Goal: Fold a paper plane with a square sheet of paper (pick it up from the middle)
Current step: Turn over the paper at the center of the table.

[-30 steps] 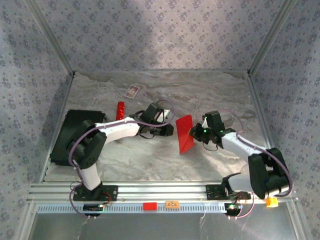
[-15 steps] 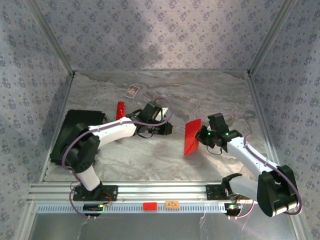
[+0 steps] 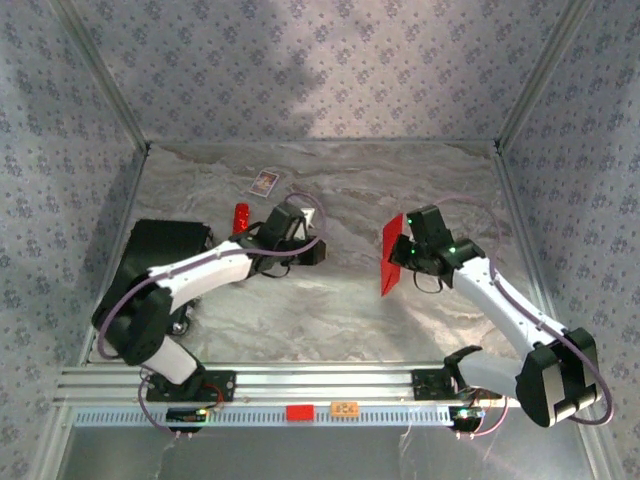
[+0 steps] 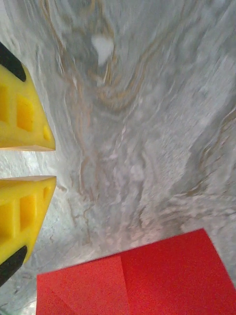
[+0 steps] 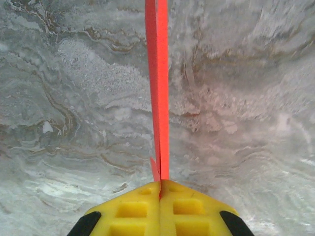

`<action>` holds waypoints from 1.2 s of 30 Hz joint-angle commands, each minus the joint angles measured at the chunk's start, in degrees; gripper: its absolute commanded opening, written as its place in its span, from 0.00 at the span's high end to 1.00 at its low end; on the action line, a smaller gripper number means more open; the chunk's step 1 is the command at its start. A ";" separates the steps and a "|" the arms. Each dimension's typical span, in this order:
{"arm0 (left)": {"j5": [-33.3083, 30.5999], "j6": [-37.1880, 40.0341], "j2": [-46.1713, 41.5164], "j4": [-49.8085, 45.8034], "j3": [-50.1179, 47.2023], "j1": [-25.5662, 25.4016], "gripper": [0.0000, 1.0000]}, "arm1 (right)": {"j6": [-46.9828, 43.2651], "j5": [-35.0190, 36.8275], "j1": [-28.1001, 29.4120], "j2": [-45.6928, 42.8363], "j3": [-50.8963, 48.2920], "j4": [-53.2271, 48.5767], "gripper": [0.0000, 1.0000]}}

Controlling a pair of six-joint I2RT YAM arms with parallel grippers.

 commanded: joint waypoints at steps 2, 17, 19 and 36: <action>-6.76 -0.72 -7.85 1.98 -4.11 2.40 0.76 | -5.77 13.94 4.47 1.89 4.70 -9.42 0.94; -12.95 -2.96 -20.48 3.95 -13.97 6.30 0.59 | -6.95 34.69 16.31 11.02 15.35 -21.41 0.95; -12.95 -3.44 -20.74 4.34 -14.58 6.60 0.58 | -7.11 34.82 16.65 11.67 15.44 -21.21 0.95; -23.07 -7.47 -26.76 -2.44 -15.32 8.24 0.57 | -5.60 34.26 22.71 30.24 20.54 -19.73 0.93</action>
